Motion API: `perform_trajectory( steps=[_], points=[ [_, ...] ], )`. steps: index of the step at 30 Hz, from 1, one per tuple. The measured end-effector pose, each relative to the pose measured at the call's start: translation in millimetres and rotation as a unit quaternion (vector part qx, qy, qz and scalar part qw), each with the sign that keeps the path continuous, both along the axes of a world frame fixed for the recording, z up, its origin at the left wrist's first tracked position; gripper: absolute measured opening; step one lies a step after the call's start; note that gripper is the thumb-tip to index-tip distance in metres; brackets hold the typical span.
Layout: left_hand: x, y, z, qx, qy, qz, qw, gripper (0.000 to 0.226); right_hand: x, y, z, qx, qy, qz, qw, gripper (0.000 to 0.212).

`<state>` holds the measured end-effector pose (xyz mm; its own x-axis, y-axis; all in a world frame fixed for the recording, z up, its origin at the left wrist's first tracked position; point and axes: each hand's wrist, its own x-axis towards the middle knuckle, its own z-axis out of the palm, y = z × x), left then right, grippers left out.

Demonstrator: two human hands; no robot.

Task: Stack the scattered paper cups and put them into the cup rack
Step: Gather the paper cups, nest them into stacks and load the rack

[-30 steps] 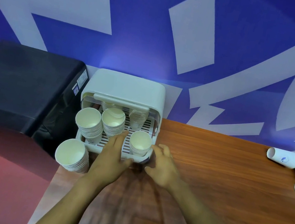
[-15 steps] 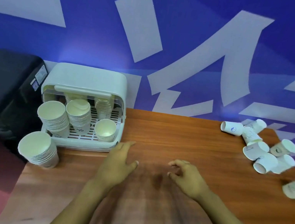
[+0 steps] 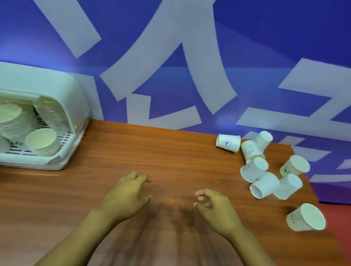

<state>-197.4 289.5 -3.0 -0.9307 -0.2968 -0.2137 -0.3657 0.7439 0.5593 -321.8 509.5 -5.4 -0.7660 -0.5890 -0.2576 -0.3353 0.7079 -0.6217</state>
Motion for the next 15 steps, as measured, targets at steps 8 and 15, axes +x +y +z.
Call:
perform_trajectory(
  steps=[8, 15],
  points=[
    [-107, 141, 6, 0.022, 0.006, -0.029, 0.999, 0.045, -94, 134, 3, 0.037, -0.027, -0.006, 0.999, 0.029],
    [-165, 182, 18, 0.027, -0.007, -0.023, 0.999, 0.05, -142, 163, 8, 0.098, 0.043, 0.029, 0.994, 0.039]
  ],
)
